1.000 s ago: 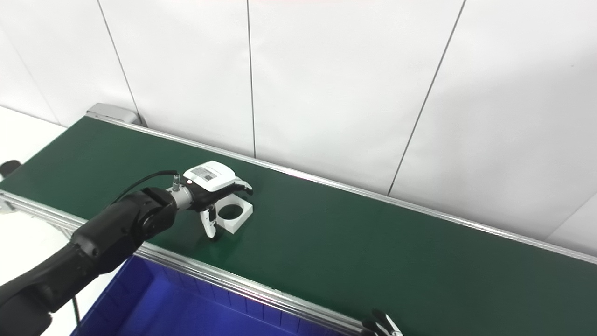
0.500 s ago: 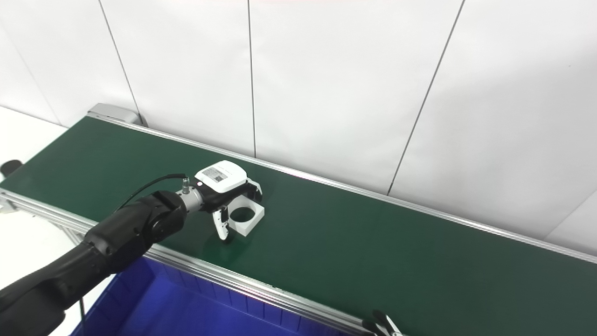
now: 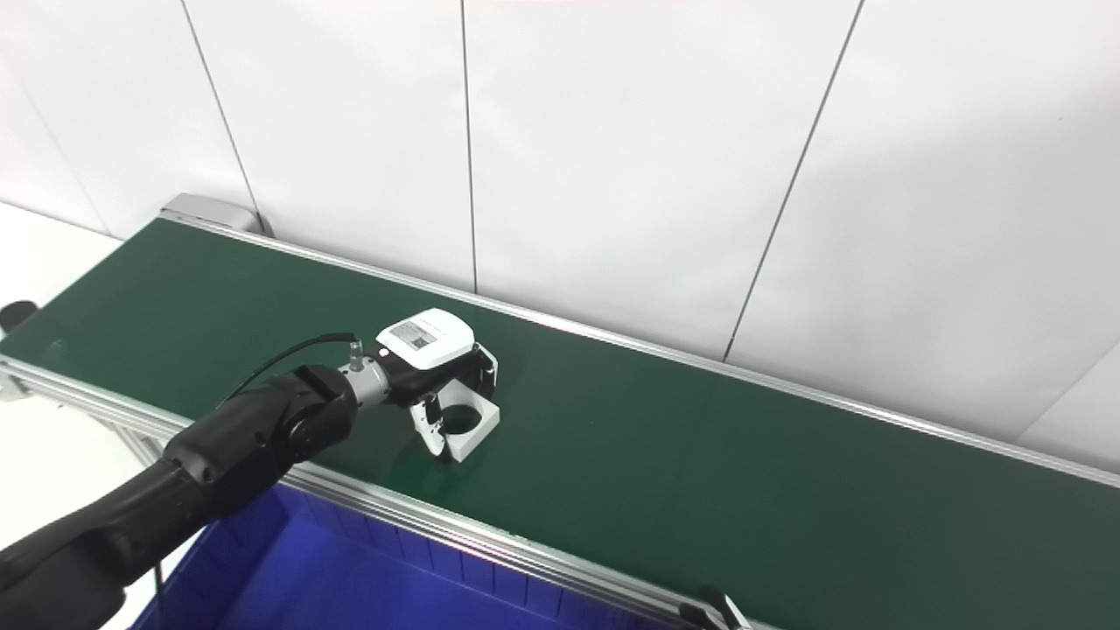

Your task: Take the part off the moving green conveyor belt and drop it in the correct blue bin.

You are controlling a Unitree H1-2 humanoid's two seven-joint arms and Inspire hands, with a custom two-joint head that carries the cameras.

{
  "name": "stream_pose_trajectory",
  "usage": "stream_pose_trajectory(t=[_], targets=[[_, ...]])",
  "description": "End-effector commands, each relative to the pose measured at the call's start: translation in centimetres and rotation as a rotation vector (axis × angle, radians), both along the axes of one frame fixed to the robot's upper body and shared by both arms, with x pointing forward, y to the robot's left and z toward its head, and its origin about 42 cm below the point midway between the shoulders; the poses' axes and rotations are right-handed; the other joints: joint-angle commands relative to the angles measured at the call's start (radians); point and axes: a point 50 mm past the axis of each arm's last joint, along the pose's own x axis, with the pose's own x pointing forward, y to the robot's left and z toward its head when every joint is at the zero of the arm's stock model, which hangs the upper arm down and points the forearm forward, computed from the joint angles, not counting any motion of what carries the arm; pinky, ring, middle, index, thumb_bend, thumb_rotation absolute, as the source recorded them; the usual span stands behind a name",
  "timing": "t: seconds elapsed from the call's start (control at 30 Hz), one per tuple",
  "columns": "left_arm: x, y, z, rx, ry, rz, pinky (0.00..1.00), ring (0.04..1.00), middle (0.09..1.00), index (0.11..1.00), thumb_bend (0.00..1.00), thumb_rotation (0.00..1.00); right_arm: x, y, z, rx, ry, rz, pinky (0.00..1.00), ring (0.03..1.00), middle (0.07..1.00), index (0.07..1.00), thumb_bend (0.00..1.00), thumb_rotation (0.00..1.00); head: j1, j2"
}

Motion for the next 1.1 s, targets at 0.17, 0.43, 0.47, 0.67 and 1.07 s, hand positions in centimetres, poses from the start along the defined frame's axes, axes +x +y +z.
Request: stream_pose_trajectory(t=[0.17, 0.43, 0.47, 0.67, 1.07], targets=[[-0.6, 1.1, 2.5, 0.018, -0.051, 0.016, 0.67, 0.591, 0.473, 0.511, 0.52, 0.00, 0.3, 0.1, 1.1, 0.025, -0.086, 0.006, 0.71, 0.783, 0.813, 0.894, 0.56, 0.56, -0.006, 0.005], [-3.0, -0.3, 5.9, -0.076, -0.113, -0.051, 0.76, 0.616, 0.498, 0.484, 0.52, 0.00, 0.3, 0.1, 1.3, 0.023, -0.083, 0.004, 0.72, 0.788, 0.813, 0.891, 0.57, 0.56, -0.017, 0.016], [-3.2, -0.4, 6.2, -0.088, -0.115, -0.055, 0.76, 0.617, 0.500, 0.481, 0.52, 0.00, 0.3, 0.1, 1.3, 0.023, -0.083, 0.004, 0.72, 0.789, 0.813, 0.891, 0.57, 0.56, -0.019, 0.017], [-5.5, -1.1, 8.1, -0.181, -0.137, -0.088, 0.74, 0.573, 0.486, 0.492, 0.52, 0.00, 0.3, 0.2, 1.4, 0.018, -0.091, 0.005, 0.71, 0.784, 0.810, 0.887, 0.58, 0.57, -0.021, 0.019], [-10.7, -3.5, 11.3, -0.311, -0.078, -0.157, 0.72, 0.557, 0.470, 0.498, 0.52, 0.00, 0.3, 0.4, 1.5, 0.022, -0.094, 0.006, 0.71, 0.782, 0.811, 0.891, 0.58, 0.56, -0.051, 0.048]])
